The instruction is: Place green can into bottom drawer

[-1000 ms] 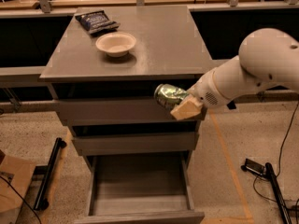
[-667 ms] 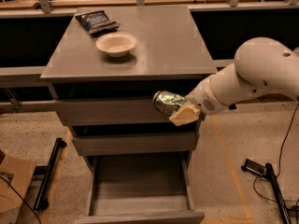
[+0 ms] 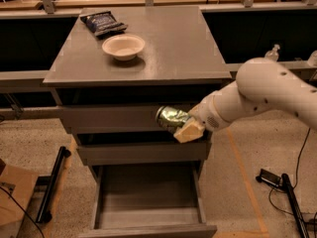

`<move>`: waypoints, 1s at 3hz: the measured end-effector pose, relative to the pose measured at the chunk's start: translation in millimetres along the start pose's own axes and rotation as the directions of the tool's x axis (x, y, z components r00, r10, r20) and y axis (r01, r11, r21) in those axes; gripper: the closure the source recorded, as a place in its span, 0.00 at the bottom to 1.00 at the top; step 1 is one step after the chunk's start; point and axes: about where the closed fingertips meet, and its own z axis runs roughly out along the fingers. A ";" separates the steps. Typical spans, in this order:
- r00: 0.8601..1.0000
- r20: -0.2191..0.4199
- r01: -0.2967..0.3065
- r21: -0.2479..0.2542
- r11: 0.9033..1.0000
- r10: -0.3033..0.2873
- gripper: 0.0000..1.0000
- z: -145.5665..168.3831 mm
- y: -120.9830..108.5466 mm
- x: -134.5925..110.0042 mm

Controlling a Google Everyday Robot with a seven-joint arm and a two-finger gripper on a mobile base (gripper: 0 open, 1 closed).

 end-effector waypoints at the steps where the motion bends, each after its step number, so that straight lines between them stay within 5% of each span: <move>1: 1.000 0.025 0.006 -0.033 0.999 -0.005 1.00 53.6 9.9 26.0; 2: 0.997 0.019 -0.069 -0.084 0.994 0.071 1.00 122.4 15.0 63.1; 3: 0.998 -0.004 -0.062 -0.101 0.993 0.062 1.00 130.3 17.7 67.2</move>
Offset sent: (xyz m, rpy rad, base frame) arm -0.0013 0.0429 -0.2340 0.1164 0.2112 -0.0671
